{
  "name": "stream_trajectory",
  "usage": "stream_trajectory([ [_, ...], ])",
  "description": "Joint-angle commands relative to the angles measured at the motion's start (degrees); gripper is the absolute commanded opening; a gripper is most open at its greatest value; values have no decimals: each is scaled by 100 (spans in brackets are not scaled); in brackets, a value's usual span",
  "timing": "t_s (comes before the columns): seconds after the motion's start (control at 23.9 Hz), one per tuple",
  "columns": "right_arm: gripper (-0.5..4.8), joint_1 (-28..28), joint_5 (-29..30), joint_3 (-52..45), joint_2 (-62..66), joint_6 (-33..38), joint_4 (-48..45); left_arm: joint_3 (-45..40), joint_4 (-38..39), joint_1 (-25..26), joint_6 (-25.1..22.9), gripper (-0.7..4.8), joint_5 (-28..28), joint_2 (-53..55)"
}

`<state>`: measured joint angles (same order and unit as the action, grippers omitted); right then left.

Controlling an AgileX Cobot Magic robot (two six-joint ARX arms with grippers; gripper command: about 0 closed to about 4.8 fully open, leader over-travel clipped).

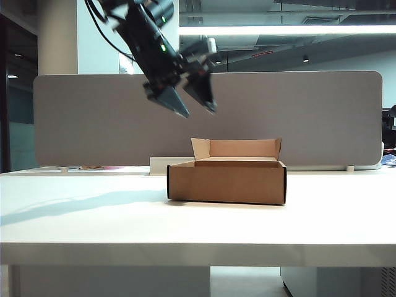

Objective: Pick up all the paper balls on the table and put them in the paper box.

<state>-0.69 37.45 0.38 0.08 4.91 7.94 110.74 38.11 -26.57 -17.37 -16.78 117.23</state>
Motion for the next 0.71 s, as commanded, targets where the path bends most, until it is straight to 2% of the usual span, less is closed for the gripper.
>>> stream_trajectory([
  [0.04,-5,-4,-44,-24,-11,0,-92,20,839,28,-190,249,308,-413],
  [0.13,-5,-4,-44,-24,-11,0,-92,9,1078,92,-302,137,306,-693],
  [0.21,-5,-4,-46,-24,-11,0,-92,9,1167,151,-350,88,310,-966],
  [0.42,-5,-11,-48,-24,-11,0,-92,-20,1626,181,-455,78,409,-1888],
  [0.54,-5,-15,-46,-24,-11,0,-92,-197,1895,188,-765,33,411,-2304],
  [0.59,-5,-15,-46,-24,-11,-2,-90,-496,1878,269,-822,4,409,-2664],
  [0.71,-5,-15,-48,-24,-11,-2,-92,-1346,1790,625,-699,-5,393,-3501],
])
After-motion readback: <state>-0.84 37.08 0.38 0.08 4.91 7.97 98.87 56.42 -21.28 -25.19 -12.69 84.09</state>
